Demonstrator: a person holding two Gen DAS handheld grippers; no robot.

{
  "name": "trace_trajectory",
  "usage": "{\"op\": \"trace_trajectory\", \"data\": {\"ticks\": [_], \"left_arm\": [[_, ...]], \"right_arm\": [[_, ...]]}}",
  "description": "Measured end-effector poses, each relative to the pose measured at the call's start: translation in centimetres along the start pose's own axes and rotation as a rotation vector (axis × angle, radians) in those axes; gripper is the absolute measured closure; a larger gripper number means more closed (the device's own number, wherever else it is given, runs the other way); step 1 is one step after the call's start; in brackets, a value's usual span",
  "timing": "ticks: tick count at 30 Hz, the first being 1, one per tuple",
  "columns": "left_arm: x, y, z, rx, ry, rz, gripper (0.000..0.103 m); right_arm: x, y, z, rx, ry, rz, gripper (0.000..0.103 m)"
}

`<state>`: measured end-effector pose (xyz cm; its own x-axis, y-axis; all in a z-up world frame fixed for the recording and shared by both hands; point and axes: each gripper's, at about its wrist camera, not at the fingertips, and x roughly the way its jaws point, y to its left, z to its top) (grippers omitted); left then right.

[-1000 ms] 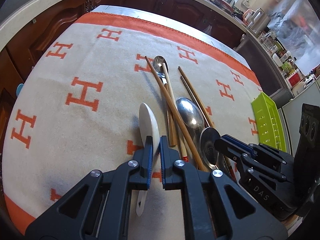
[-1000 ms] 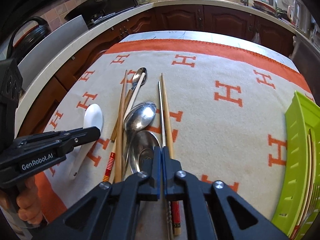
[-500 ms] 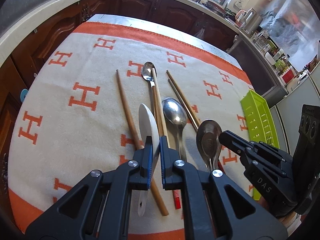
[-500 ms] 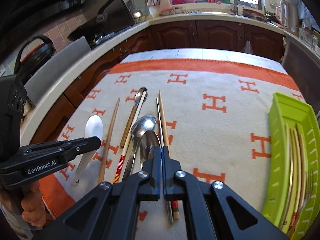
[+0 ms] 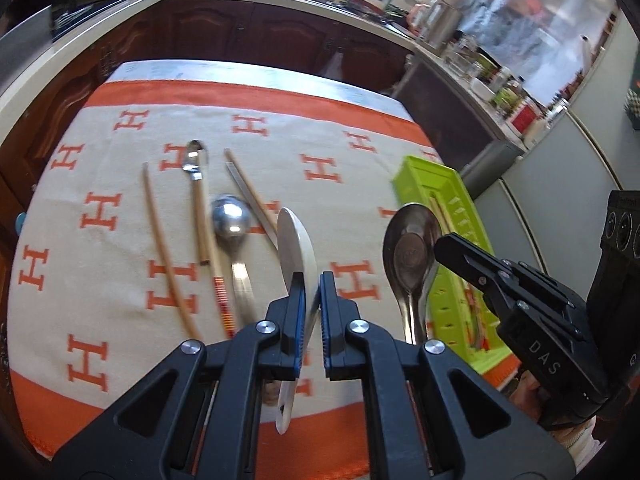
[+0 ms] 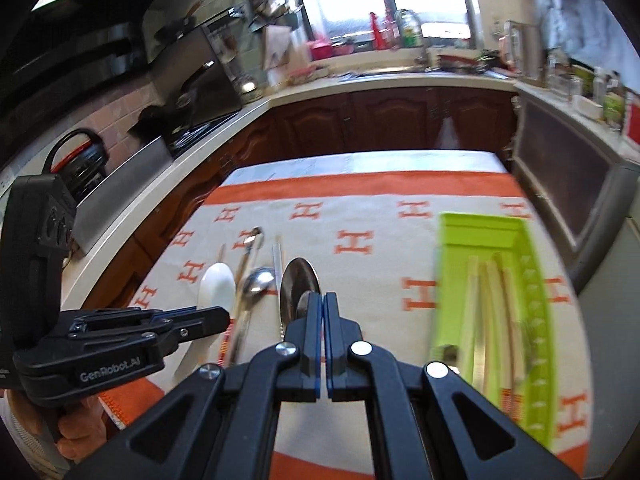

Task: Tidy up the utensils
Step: 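Carry both spoons into the green tray and open both tools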

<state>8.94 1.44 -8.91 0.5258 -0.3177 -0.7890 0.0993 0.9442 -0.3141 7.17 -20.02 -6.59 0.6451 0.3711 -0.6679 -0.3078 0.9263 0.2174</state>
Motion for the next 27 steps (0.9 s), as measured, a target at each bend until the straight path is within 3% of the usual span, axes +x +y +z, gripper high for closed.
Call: {"op": "trace_trajectory", "data": {"ticks": [7,13,20,27], "left_arm": [[0.1,-7.5,0.1,0.1,0.018,-0.07,0.098],[1.2,-12.0,0.3,0.149,0.042,-0.09,0.098],[3.0,-15.3,0.6,0.177,0.079,-0.09,0.098],[5.1,-17.3,1.3,0.18,0.105,-0.089,0.098]], "right_arm": [[-2.7,-5.7,-0.1,-0.008,-0.013,-0.169,0.103],[-1.4,-10.0,-0.3,-0.044,0.031,-0.284,0.102],[1.9,-12.0,-0.1,-0.081,0.084,-0.303,0.101],[0.2,-14.6,0.4,0.1,0.023,-0.236,0.101]]}}
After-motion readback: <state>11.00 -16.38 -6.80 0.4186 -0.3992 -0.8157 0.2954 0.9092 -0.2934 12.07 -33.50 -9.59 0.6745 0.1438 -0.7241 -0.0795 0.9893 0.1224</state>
